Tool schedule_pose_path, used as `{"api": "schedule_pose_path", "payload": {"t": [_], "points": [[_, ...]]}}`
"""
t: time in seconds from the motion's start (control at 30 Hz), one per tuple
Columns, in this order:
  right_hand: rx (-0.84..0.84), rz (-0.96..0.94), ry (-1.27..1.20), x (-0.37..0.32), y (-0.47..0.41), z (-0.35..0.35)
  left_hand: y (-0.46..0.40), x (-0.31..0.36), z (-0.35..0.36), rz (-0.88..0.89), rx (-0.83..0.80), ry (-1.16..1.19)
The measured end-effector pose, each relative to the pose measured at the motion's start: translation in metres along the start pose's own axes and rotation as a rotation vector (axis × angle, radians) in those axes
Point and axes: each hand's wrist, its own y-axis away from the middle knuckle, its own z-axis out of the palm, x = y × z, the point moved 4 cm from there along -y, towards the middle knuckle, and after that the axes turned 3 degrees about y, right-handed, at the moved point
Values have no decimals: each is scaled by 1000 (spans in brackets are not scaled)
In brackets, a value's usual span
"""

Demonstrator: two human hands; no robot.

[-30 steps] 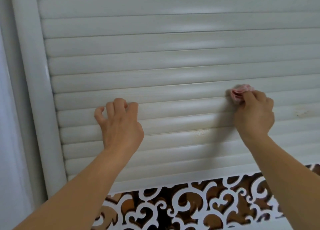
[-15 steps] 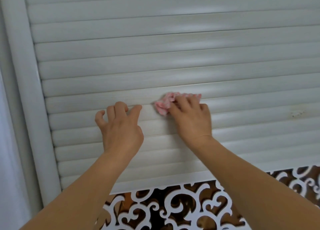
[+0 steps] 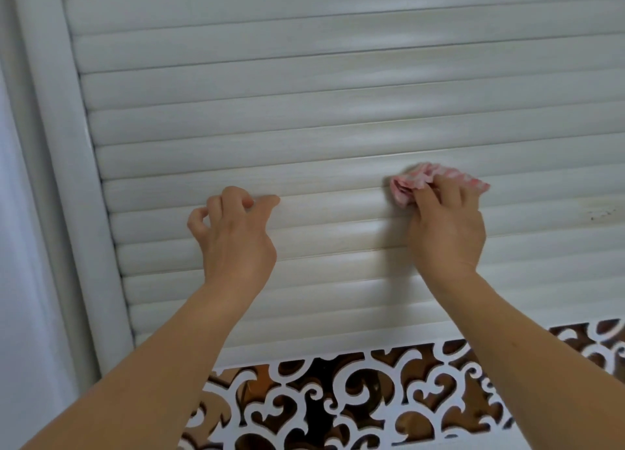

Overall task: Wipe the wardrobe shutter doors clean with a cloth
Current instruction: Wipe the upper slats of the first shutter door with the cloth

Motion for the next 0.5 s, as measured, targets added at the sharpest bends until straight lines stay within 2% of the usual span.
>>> {"api": "schedule_pose_path", "payload": {"t": [0.17, 0.5], "points": [[2, -152, -51, -75, 10, 1, 0, -30, -16, -106, -51, -65], [-76, -379, -159, -189, 51, 9, 18, -63, -23, -89, -86, -117]]}}
